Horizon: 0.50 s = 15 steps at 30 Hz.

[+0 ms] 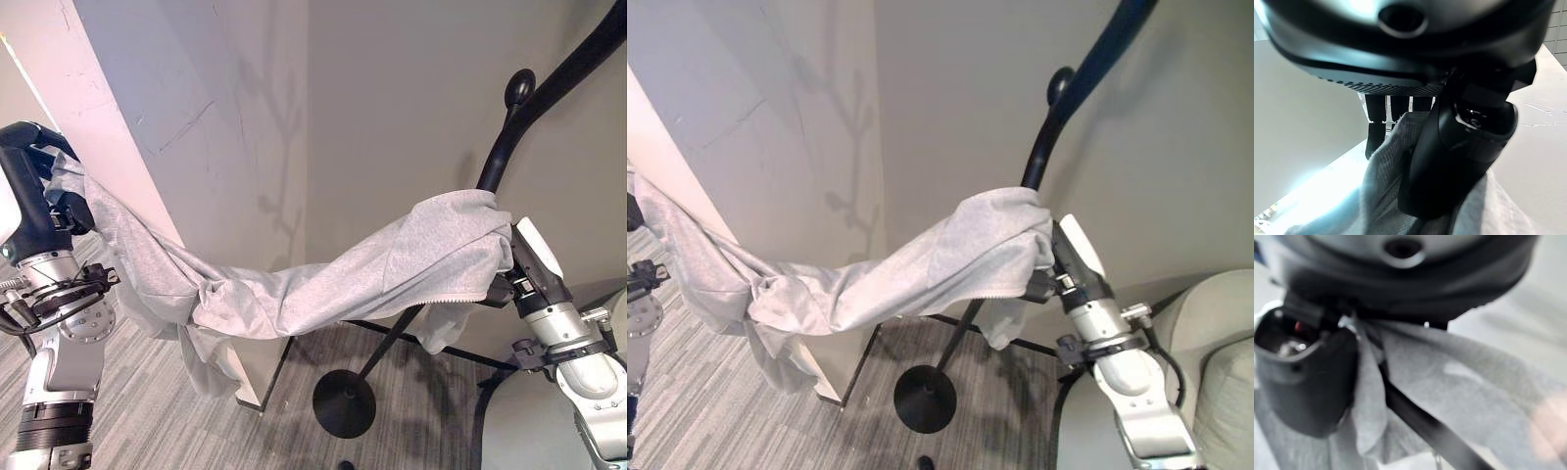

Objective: Hang the clothes on the sofa on the clothes rack.

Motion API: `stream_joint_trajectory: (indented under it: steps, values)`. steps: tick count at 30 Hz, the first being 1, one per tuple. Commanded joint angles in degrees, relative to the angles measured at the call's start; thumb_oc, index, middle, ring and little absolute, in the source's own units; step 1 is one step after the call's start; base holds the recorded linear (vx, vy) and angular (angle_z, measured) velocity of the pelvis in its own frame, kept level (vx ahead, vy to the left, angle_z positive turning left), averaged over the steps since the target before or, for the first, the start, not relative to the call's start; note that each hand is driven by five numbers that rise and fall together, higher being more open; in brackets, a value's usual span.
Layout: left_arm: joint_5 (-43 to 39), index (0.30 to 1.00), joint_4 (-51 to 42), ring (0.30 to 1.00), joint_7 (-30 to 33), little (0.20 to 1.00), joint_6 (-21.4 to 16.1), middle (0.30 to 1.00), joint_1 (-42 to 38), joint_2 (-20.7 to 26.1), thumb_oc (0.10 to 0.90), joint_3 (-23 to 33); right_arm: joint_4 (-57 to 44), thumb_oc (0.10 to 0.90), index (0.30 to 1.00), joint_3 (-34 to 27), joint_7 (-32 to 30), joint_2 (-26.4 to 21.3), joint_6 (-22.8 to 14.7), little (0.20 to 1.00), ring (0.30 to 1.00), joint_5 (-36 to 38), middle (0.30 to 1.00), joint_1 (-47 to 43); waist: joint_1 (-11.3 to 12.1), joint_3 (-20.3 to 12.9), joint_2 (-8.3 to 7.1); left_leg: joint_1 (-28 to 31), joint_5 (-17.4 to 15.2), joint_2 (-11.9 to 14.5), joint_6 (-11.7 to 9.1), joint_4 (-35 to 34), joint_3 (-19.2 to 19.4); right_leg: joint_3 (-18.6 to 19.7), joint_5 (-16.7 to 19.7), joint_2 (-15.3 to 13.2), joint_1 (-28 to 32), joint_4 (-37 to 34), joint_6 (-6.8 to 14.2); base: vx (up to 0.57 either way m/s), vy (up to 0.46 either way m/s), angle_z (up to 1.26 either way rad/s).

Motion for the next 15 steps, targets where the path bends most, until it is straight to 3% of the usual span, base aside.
stream_joint_trajectory:
  steps: [1, 4, 5, 6, 7, 9, 10, 15]
  values:
    - [1.47, 0.300, -2.21, 0.300, 0.63, 0.300, -5.98, 0.300, -2.94, 1.90, 0.400, -0.37, -8.01, 0.400, 0.300, -6.82, -3.69, -3.25, -6.52, 0.300, 0.300, 3.75, 0.300, -4.77, -2.52, -6.00, -0.52, 2.91, -2.87, 2.43, -0.95, 1.95, 1.73, -1.38, -5.38, -3.14, 1.67, 0.88, 4.98, 0.00, 0.000, 0.00]
    - [0.83, 0.300, -2.90, 0.300, -0.26, 0.300, -6.30, 0.300, -1.08, 0.36, 0.400, -0.64, -6.64, 0.400, 0.300, -5.59, -2.45, -1.70, -5.95, 0.300, 0.300, 6.52, 0.300, -2.67, -2.49, -5.92, -0.68, 2.94, -3.02, 2.42, -0.89, 1.91, 1.68, -1.43, -5.34, -3.16, 1.67, 0.92, 4.92, 0.00, 0.000, 0.00]
    - [0.57, 0.333, -3.06, 0.333, -0.67, 0.333, -6.42, 0.333, -0.53, -0.19, 0.422, -0.85, -5.89, 0.400, 0.300, -4.52, -2.06, -0.62, -5.60, 0.300, 0.300, 7.11, 0.300, -1.70, -2.45, -5.84, -0.71, 2.89, -3.04, 2.41, -0.88, 1.88, 1.66, -1.45, -5.37, -3.19, 1.68, 0.94, 4.88, 0.00, 0.000, 0.00]
    - [0.37, 0.462, -3.05, 0.462, -1.15, 0.462, -6.41, 0.462, -0.12, -0.61, 0.508, -1.17, -5.67, 0.400, 0.300, -3.39, -1.42, 0.46, -5.25, 0.300, 0.300, 7.31, 0.300, -0.40, -2.42, -5.76, -0.75, 2.83, -3.04, 2.41, -0.89, 1.88, 1.59, -1.56, -5.39, -3.22, 1.71, 0.95, 4.83, 0.00, 0.000, 0.00]
    - [-0.10, 0.533, -2.11, 0.533, -1.66, 0.533, -6.36, 0.533, 0.15, -2.26, 0.555, -2.68, -4.95, 0.400, 0.300, 0.23, 0.17, 2.64, -4.34, 0.300, 0.300, 8.98, 0.300, 1.97, -2.30, -5.39, -0.82, 2.63, -3.08, 2.30, -0.89, 1.96, 1.30, -1.82, -5.41, -3.27, 1.75, 1.03, 4.70, 0.00, 0.000, 0.00]
    - [-0.29, 0.580, -0.97, 0.580, -1.92, 0.580, -6.35, 0.580, 0.24, -3.10, 0.587, -3.84, -4.84, 0.400, 0.300, 2.42, 1.27, 3.00, -3.90, 0.300, 0.300, 9.50, 0.300, 2.90, -2.34, -5.19, -0.88, 2.54, -3.15, 2.25, -0.89, 1.99, 1.14, -1.95, -5.45, -3.36, 1.82, 1.05, 4.68, 0.00, 0.000, 0.00]
    - [-0.29, 0.900, -0.47, 0.900, -1.91, 0.900, -6.33, 0.900, 0.29, -3.54, 0.800, -4.51, -4.90, 0.400, 0.300, 3.47, 1.82, 3.02, -3.82, 0.300, 0.300, 10.09, 0.300, 3.19, -2.36, -5.06, -0.93, 2.48, -3.15, 2.21, -0.88, 2.06, 1.00, -2.00, -5.44, -3.40, 1.85, 1.06, 4.67, 0.00, 0.000, 0.00]
    - [-1.88, 0.900, 1.11, 0.900, -2.79, 0.900, -6.32, 0.900, 0.85, -5.96, 0.800, -7.20, -4.00, 0.400, 0.300, 6.10, 2.43, 3.26, -3.37, 0.300, 0.300, 11.00, 0.300, 3.36, -2.10, -4.64, -1.14, 2.21, -3.14, 2.17, -0.78, 2.24, 0.72, -2.40, -5.35, -3.66, 1.86, 1.09, 4.63, 0.00, 0.000, 0.00]
